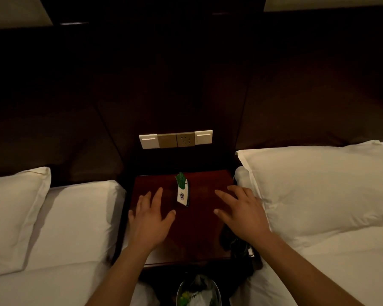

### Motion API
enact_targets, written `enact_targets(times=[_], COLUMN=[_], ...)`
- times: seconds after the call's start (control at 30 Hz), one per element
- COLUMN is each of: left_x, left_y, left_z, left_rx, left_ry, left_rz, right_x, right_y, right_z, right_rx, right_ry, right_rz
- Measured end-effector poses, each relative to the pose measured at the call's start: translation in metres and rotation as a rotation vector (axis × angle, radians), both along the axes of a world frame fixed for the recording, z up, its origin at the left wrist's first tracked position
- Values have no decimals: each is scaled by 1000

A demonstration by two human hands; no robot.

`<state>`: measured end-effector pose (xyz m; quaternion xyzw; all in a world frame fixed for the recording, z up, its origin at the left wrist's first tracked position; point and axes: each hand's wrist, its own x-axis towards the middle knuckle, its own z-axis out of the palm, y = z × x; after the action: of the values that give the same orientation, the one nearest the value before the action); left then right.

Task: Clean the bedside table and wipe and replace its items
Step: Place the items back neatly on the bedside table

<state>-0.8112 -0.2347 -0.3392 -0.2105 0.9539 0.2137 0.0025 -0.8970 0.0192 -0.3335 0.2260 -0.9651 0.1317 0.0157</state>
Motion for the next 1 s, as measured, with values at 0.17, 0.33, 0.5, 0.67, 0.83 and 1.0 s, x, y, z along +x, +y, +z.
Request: enact_targets(times=[0.17, 0.33, 0.5, 0.67, 0.83, 1.0], left_x=[23, 47, 91, 142, 190, 247], left_y=[-18, -43, -62, -80, -89, -78], left_z=[13, 31, 39, 38, 37, 34], left_rx=[-19, -55, -70, -64, -90, -81], left_ry=[3, 6, 4, 0, -47, -84], left_rz=[-33, -76, -34, 93, 271, 479], right_x=[22, 48, 81, 99, 115, 140], right_y=[-23, -48, -78, -117, -156, -186], right_z=[18, 34, 42, 49, 50, 42], right_rx=[1, 3, 8, 6, -13, 5], right_ry=[33, 41, 44, 37, 27, 4], right_rz=[-7, -19, 46, 201, 378, 581])
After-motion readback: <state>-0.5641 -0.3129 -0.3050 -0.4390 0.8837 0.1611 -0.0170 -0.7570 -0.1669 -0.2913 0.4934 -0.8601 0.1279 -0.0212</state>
